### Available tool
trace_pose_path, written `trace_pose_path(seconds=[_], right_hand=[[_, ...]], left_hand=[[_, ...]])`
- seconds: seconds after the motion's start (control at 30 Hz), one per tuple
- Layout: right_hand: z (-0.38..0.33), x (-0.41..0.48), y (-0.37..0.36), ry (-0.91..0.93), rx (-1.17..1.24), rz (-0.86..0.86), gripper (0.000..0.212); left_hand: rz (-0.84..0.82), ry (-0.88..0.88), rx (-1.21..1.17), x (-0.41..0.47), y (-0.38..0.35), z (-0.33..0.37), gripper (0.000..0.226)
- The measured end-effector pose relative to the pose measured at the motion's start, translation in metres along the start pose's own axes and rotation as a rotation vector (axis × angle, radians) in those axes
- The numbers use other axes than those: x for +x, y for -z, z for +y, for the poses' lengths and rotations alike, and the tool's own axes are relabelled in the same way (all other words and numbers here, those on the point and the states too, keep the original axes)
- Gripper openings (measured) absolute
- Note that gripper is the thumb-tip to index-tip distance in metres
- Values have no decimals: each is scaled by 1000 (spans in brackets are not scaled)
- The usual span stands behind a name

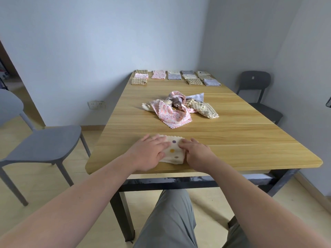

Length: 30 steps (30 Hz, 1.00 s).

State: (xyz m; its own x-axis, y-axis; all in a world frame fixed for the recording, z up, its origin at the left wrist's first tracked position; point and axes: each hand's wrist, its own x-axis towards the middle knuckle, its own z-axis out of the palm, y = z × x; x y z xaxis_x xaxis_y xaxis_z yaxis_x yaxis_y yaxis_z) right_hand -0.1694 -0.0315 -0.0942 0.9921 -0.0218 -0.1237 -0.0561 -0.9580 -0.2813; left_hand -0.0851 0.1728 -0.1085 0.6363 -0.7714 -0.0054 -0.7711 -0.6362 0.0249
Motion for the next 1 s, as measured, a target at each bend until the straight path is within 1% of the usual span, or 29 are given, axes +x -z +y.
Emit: trace_pose_path(seconds=[0.07,0.13,0.17,0.23,0.27,0.33,0.37,0.43,0.47,0.53,0.6,0.67,0.7,0.77,0.83,0.9,0.93,1.0], right_hand=[[1,-2,3,12,16,43,56],[0,-5,1,34,10,78,45],[0,-7,-1,42,14,94,38],[-2,-10,-8,53,37,139,27],[-2,-12,-12,66,39,175,24],[0,-14,-20,93,25,253,25],[2,-15,-23,103,23,276,30],[6,-21,-29,131,25,292,44],[8,-23,-30,152,25,302,50],[10,-30,-31,193,14,333,56],[11,-36,-30,226,-37,343,52],[11,-40,-28,251,-94,333,43],[9,-42,-27,255,-80,333,37],[3,-43,-21,229,77,324,25],[-4,-44,-10,166,317,319,18],[-12,-48,5,120,581,336,12],[-16,-50,12,104,716,343,10],[-22,-53,25,82,910,353,15]], left_hand=[[103,54,72,-1,4,-4,54],[282,57,72,-7,6,2,56],[356,31,44,-11,7,9,51],[439,-44,-22,-19,4,21,33],[444,-74,-42,-24,2,26,32],[393,-89,-30,-31,-4,30,52],[379,-92,-18,-36,-8,29,59],[379,-95,-9,-46,-17,27,66],[394,-104,6,-49,-19,25,64],[433,-136,18,-57,-26,22,49],[492,-144,-47,-63,-27,20,37],[547,-138,-114,-68,-22,19,26],[564,-119,-148,-71,-18,20,22],[579,-46,-215,-74,-6,20,23],[594,33,-297,-77,10,21,25],[647,130,-409,-78,28,23,23],[680,186,-483,-77,37,24,20],[698,267,-642,-74,51,27,11]])
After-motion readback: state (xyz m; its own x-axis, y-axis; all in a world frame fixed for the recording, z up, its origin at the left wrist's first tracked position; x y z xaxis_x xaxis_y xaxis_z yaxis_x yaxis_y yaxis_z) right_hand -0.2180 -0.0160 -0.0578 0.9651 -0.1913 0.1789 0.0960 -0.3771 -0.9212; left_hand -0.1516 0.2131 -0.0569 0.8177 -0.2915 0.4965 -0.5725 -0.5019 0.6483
